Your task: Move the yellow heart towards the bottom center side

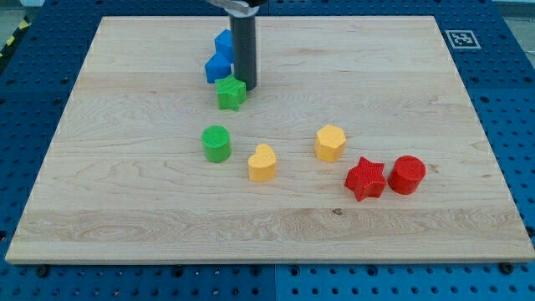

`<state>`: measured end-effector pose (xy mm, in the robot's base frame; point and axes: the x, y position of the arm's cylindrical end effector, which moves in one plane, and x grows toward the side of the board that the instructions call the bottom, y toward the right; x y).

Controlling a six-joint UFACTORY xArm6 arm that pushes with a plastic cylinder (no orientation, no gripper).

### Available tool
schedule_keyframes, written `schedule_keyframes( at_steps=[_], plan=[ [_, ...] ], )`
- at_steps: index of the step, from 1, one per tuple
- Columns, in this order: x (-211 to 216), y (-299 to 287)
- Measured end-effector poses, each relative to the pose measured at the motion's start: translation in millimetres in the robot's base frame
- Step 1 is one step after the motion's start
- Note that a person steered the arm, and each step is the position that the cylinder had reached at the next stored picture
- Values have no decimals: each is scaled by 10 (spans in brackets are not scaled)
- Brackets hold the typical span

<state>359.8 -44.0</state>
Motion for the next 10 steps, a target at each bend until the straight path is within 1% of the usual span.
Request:
schedule_keyframes(
  at_steps=[1, 2, 3, 5, 6, 7, 8, 10],
  plan=[
    [0, -8],
    [41, 262],
    [341, 481],
    [898, 481],
    [1069, 359],
    [1181, 113],
    [1349, 24],
    [1425, 417]
  ],
)
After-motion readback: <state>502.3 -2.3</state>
